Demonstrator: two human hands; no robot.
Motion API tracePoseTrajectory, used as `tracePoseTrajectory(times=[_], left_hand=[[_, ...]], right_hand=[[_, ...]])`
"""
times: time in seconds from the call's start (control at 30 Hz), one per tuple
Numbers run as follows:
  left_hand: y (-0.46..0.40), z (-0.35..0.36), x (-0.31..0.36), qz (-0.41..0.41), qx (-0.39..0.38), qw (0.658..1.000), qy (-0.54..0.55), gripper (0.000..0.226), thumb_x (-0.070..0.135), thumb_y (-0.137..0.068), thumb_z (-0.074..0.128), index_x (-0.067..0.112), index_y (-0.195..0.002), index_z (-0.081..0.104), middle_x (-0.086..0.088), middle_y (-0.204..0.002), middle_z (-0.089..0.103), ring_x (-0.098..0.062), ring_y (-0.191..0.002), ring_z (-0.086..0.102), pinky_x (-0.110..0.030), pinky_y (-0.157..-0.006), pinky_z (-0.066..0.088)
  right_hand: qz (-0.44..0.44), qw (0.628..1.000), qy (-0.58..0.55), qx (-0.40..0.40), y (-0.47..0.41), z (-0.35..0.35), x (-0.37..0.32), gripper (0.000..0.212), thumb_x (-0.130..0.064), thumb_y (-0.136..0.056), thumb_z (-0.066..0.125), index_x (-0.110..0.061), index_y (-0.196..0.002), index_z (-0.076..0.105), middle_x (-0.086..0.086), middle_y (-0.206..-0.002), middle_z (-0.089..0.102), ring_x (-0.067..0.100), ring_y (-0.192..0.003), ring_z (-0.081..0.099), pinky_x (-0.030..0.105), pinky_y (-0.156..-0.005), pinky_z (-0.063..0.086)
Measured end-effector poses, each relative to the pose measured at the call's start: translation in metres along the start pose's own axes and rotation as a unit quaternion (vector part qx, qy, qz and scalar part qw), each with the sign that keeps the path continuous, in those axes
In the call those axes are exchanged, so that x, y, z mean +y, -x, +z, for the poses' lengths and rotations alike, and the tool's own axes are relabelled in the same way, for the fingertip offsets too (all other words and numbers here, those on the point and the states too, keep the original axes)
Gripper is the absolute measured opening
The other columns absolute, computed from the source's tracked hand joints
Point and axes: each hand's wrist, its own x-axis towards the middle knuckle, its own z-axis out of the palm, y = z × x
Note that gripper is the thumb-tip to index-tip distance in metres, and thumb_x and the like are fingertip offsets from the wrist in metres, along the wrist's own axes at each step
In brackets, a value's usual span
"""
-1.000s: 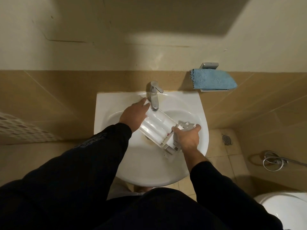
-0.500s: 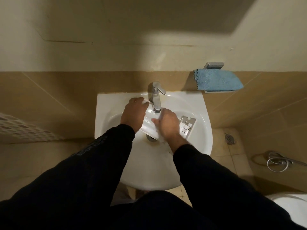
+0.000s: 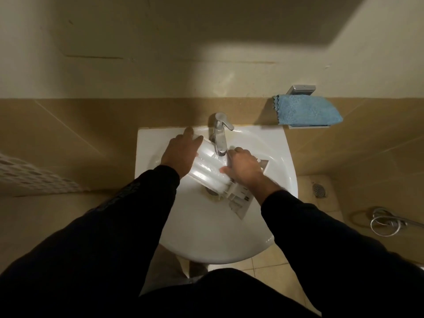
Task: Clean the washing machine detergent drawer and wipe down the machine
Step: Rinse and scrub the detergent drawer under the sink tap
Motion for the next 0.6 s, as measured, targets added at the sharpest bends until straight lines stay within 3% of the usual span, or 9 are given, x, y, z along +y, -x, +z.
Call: tracePoseTrajectory(times=[0.1, 0.2, 0.37, 0.5, 0.6], left_hand=[[0.009, 0.015, 0.021, 0.028, 0.045, 0.998, -0.044, 0.052, 0.013, -0.078, 0.07, 0.013, -0.129, 0.057, -0.019, -0.142, 0.047, -0.042, -0.118, 0.051, -0.049, -0.091, 0.046], [0.02, 0.031, 0.027, 0.048, 0.024, 0.996, -0.065, 0.079, 0.037, -0.083, 0.069, 0.016, -0.15, 0.033, -0.013, -0.158, 0.027, -0.038, -0.146, 0.022, -0.055, -0.115, 0.023], [0.018, 0.03, 0.006, 0.067, 0.03, 0.994, -0.084, 0.085, 0.048, -0.081, 0.07, 0.017, -0.151, 0.032, -0.011, -0.159, 0.027, -0.035, -0.147, 0.022, -0.055, -0.117, 0.022], [0.021, 0.026, 0.003, 0.053, 0.022, 0.995, -0.079, 0.086, 0.045, -0.078, 0.074, 0.015, -0.149, 0.036, -0.014, -0.155, 0.033, -0.036, -0.146, 0.024, -0.053, -0.118, 0.021], [0.03, 0.027, 0.003, 0.046, 0.018, 0.996, -0.075, 0.088, 0.044, -0.074, 0.079, 0.011, -0.146, 0.04, -0.016, -0.148, 0.041, -0.037, -0.143, 0.031, -0.052, -0.117, 0.025]], right_hand=[[-0.018, 1.0, -0.02, 0.014, 0.008, 0.013, 0.007, 0.063, -0.049, -0.09, 0.063, -0.013, -0.139, 0.046, 0.011, -0.137, 0.049, 0.032, -0.123, 0.044, 0.045, -0.099, 0.043], [-0.009, 0.998, -0.034, 0.043, 0.014, 0.019, 0.017, 0.065, -0.053, -0.088, 0.063, -0.014, -0.139, 0.049, 0.01, -0.133, 0.053, 0.032, -0.122, 0.047, 0.042, -0.097, 0.041], [-0.015, 0.995, 0.086, 0.038, 0.015, 0.002, 0.019, 0.057, -0.058, -0.084, 0.064, -0.019, -0.125, 0.058, 0.006, -0.114, 0.061, 0.029, -0.108, 0.056, 0.041, -0.092, 0.041], [0.024, 0.996, 0.08, 0.029, 0.014, -0.005, 0.009, 0.058, -0.06, -0.076, 0.069, -0.029, -0.124, 0.059, 0.001, -0.107, 0.065, 0.024, -0.105, 0.06, 0.039, -0.094, 0.039], [-0.004, 0.997, 0.059, 0.044, 0.016, -0.003, 0.004, 0.038, -0.053, -0.075, 0.075, -0.022, -0.091, 0.061, 0.001, -0.092, 0.063, 0.025, -0.094, 0.063, 0.034, -0.082, 0.043]])
